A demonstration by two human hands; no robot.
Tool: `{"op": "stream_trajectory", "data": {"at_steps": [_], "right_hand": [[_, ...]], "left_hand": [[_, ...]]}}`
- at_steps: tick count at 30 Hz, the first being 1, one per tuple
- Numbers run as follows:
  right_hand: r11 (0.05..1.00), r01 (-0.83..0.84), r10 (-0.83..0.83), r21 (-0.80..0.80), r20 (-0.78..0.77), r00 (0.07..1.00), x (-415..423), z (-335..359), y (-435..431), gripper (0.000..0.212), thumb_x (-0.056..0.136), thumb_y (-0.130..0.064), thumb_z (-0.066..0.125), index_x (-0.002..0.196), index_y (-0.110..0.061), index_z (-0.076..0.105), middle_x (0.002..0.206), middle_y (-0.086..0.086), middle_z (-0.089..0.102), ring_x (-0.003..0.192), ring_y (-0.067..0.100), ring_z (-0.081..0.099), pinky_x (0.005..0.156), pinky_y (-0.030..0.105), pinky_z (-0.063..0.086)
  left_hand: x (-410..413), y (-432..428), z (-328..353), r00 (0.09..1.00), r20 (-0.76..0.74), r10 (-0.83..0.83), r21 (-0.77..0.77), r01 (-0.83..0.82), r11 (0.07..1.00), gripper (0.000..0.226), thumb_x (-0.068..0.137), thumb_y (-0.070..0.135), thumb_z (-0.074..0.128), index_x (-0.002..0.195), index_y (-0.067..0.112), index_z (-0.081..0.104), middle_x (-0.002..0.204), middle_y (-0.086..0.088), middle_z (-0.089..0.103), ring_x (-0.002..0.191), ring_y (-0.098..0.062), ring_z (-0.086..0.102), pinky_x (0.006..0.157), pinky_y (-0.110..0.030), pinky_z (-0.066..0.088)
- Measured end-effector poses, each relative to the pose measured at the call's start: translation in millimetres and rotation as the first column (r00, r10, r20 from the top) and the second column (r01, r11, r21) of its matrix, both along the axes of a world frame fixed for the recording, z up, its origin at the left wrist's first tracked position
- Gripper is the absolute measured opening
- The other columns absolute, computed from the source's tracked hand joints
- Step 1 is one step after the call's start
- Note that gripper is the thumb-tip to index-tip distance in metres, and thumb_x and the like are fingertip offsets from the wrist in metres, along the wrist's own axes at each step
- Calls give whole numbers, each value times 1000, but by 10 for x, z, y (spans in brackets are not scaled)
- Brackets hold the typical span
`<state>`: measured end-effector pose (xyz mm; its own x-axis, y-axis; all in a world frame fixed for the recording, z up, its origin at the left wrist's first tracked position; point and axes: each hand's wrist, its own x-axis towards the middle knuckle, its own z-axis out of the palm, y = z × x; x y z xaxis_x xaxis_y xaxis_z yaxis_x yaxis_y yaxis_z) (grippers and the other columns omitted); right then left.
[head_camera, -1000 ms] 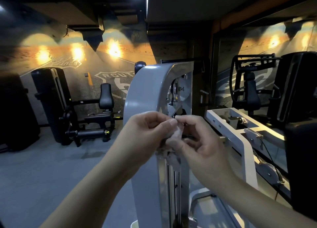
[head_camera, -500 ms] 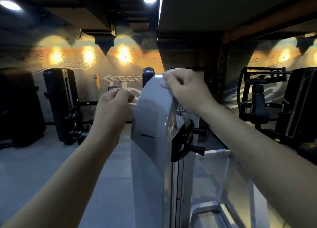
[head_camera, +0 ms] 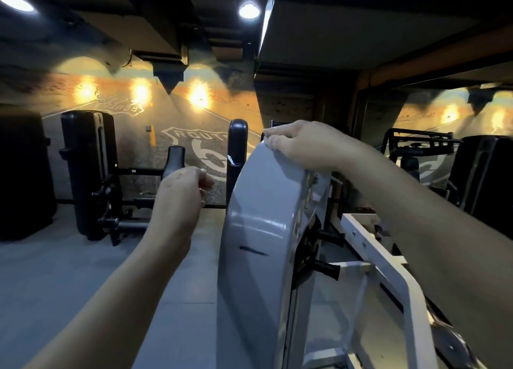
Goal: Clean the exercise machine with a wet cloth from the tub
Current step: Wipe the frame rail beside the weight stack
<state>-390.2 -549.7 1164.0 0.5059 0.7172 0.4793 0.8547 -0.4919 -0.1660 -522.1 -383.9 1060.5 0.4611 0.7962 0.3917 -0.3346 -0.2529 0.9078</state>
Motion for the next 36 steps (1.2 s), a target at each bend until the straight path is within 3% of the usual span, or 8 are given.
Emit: {"op": "stream_trajectory", "data": {"at_steps": [3,6,8,10,13,23,29,36], "right_hand": [[991,-13,45,-136,239,970,-325,-215,103,43,107,-49,36,148,-45,47,157,-18,42,146,14,37,116,40,35],[969,-172,241,-179,510,826,-710,-632,3,41,107,-43,37,143,-38,58,156,-13,46,149,13,34,121,39,26],[967,-165,240,-193,474,847,-602,-553,-7,42,107,-49,35,144,-43,54,157,-17,43,150,10,32,120,37,26],[989,-38,69,-141,226,972,-327,-238,107,44,106,-58,32,147,-52,44,158,-22,39,148,9,33,111,35,31],[987,131,-142,-95,-111,984,-46,83,239,43,105,-60,31,146,-55,44,156,-14,44,141,19,41,98,38,39],[986,168,-154,15,494,856,-839,-792,197,46,103,-53,38,145,-39,53,162,-10,39,151,15,30,122,42,21],[996,89,-64,1,701,710,-956,-1514,97,43,102,-30,49,144,-26,58,160,-1,43,149,25,37,120,46,24],[956,32,200,-291,732,651,-1026,-2678,-218,46,110,-12,26,148,-12,51,162,5,37,152,25,31,125,43,17]], "left_hand": [[55,54,-70,999,4,-42,-12,42,999,30,95,16,49,71,11,67,68,2,63,72,-17,54,70,-35,42],[126,176,-161,995,-5,-101,-23,101,995,35,95,15,48,65,14,67,72,-3,64,71,-19,53,65,-33,42],[153,206,-190,990,-15,-140,-41,139,989,36,91,17,50,60,18,67,74,-7,65,70,-21,53,64,-34,42],[152,170,-178,983,-23,-182,-59,181,982,28,81,25,52,58,18,68,74,-8,65,71,-23,55,64,-35,43],[86,109,-208,970,-32,-242,-48,240,970,25,71,30,50,58,17,67,73,-8,65,71,-23,56,68,-37,43],[140,154,-614,923,13,-384,-218,378,900,36,94,24,50,63,14,65,70,-7,65,73,-25,57,75,-42,43],[-95,122,-1080,937,-21,-350,-343,322,883,34,95,18,47,65,14,61,65,-2,63,67,-21,53,66,-34,42],[-607,-79,-1477,936,-160,-312,-155,289,945,34,98,7,41,83,12,71,84,-7,71,84,-26,67,78,-38,53]]}}
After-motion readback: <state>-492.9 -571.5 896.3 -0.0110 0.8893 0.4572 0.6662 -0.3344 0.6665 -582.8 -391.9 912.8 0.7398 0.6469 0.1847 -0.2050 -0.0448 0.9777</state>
